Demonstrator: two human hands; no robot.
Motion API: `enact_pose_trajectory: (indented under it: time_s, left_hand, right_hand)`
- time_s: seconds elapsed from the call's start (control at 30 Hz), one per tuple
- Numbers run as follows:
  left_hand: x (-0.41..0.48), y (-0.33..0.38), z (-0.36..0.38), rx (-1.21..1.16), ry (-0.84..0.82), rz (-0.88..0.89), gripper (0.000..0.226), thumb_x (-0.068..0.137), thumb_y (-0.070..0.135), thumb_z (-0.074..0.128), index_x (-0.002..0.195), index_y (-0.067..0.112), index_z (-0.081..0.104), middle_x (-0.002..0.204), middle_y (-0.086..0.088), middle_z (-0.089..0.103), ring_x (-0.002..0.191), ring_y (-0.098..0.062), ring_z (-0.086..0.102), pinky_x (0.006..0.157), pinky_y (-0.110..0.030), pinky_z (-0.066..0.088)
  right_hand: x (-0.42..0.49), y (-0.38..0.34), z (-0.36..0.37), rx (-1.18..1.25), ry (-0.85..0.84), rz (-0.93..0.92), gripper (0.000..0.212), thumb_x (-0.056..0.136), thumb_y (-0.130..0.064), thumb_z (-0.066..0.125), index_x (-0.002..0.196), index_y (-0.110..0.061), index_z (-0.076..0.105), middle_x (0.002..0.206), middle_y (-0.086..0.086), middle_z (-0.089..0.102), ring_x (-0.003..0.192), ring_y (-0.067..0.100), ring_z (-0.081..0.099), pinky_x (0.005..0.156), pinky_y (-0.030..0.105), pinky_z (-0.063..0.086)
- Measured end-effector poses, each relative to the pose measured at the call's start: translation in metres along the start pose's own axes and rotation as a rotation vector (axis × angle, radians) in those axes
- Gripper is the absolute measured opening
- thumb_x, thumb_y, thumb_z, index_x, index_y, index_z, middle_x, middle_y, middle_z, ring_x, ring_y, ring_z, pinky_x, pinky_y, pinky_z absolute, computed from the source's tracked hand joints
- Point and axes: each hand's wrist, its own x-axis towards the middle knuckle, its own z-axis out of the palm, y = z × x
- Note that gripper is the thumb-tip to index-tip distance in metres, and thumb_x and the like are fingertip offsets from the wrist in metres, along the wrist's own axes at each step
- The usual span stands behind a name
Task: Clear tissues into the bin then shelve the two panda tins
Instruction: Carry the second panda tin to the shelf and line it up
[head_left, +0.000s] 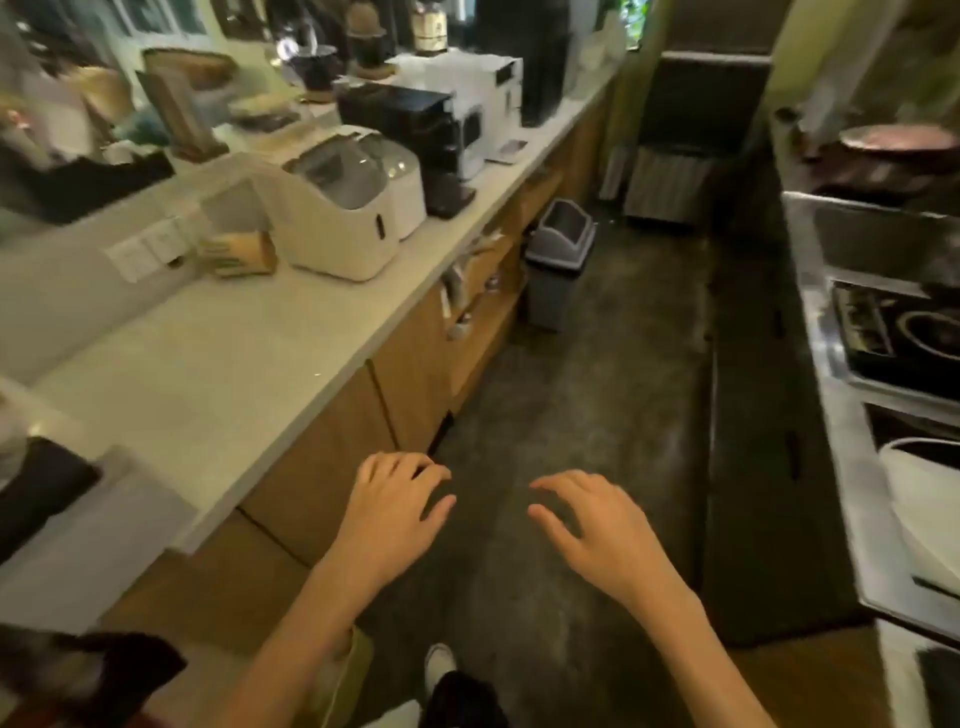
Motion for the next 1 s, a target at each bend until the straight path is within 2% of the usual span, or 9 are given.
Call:
enact_pose_trajectory:
  time_s: [0.07, 0.23, 0.33, 0.53, 0.63, 0.77, 0.9, 1.0]
  left_hand:
    - [-0.018, -0.061, 0.02, -0.016, -0.052, -0.155, 0.033, 0.1, 0.046, 0.044, 0.128, 0.034, 0.055, 0.134, 0.01, 0.056, 0.128, -0.015, 0.047, 0.114, -0.041, 0.025]
    - [-0.053, -0.168, 0.049, -0.096, -0.136, -0.463, 0.027, 0.102, 0.038, 0.042, 0.123, 0.034, 0.057, 0.131, 0.011, 0.057, 0.125, -0.012, 0.049, 0.11, -0.037, 0.029]
    - [-0.052, -0.206, 0.053, -0.137, -0.145, -0.582, 0.025, 0.101, 0.033, 0.044, 0.123, 0.031, 0.057, 0.13, 0.009, 0.058, 0.121, -0.012, 0.052, 0.106, -0.036, 0.037]
    - [0.011, -0.252, 0.064, -0.142, -0.194, -0.625, 0.026, 0.101, 0.032, 0.044, 0.124, 0.028, 0.056, 0.126, 0.005, 0.06, 0.117, -0.017, 0.055, 0.101, -0.039, 0.044]
    - [0.052, -0.275, 0.076, -0.179, -0.165, -0.645, 0.027, 0.1, 0.032, 0.044, 0.124, 0.028, 0.056, 0.123, 0.004, 0.062, 0.114, -0.017, 0.057, 0.1, -0.039, 0.045]
    - [0.118, -0.324, 0.085, -0.157, -0.15, -0.688, 0.027, 0.1, 0.034, 0.042, 0.12, 0.027, 0.058, 0.114, 0.002, 0.067, 0.1, -0.018, 0.062, 0.088, -0.036, 0.048]
    - [0.195, -0.382, 0.073, -0.129, -0.132, -0.786, 0.027, 0.1, 0.031, 0.041, 0.117, 0.022, 0.06, 0.113, -0.001, 0.068, 0.1, -0.022, 0.063, 0.087, -0.039, 0.046]
    - [0.264, -0.432, 0.056, -0.127, -0.126, -0.827, 0.029, 0.1, 0.032, 0.039, 0.117, 0.021, 0.06, 0.113, -0.003, 0.068, 0.099, -0.025, 0.064, 0.082, -0.038, 0.045]
  right_hand:
    - [0.045, -0.022, 0.048, 0.009, -0.132, -0.081, 0.039, 0.096, -0.056, 0.04, 0.123, -0.036, 0.059, 0.122, -0.015, 0.062, 0.112, 0.008, 0.058, 0.092, 0.03, 0.047]
    - [0.141, -0.057, 0.14, -0.054, -0.409, -0.273, 0.034, 0.097, -0.045, 0.046, 0.125, -0.033, 0.061, 0.129, -0.01, 0.06, 0.117, 0.012, 0.057, 0.097, 0.029, 0.044]
    - [0.201, -0.08, 0.158, -0.057, -0.453, -0.318, 0.03, 0.096, -0.039, 0.05, 0.12, -0.031, 0.065, 0.124, -0.009, 0.064, 0.114, 0.015, 0.06, 0.094, 0.031, 0.047]
    - [0.326, -0.099, 0.171, -0.112, -0.471, -0.405, 0.028, 0.096, -0.035, 0.053, 0.118, -0.025, 0.068, 0.12, -0.004, 0.068, 0.11, 0.02, 0.062, 0.087, 0.038, 0.052]
    - [0.392, -0.095, 0.181, -0.117, -0.488, -0.419, 0.029, 0.096, -0.035, 0.053, 0.119, -0.025, 0.068, 0.121, -0.006, 0.068, 0.11, 0.018, 0.061, 0.086, 0.033, 0.049]
    - [0.486, -0.091, 0.198, -0.039, -0.558, -0.414, 0.03, 0.097, -0.036, 0.052, 0.121, -0.025, 0.066, 0.121, -0.006, 0.067, 0.111, 0.016, 0.06, 0.085, 0.03, 0.048]
    - [0.599, -0.101, 0.203, 0.005, -0.625, -0.473, 0.03, 0.098, -0.037, 0.052, 0.123, -0.027, 0.064, 0.128, -0.008, 0.063, 0.117, 0.015, 0.057, 0.095, 0.033, 0.047]
    - [0.691, -0.115, 0.197, -0.023, -0.586, -0.525, 0.03, 0.098, -0.039, 0.051, 0.124, -0.029, 0.064, 0.13, -0.006, 0.063, 0.116, 0.015, 0.058, 0.094, 0.026, 0.042]
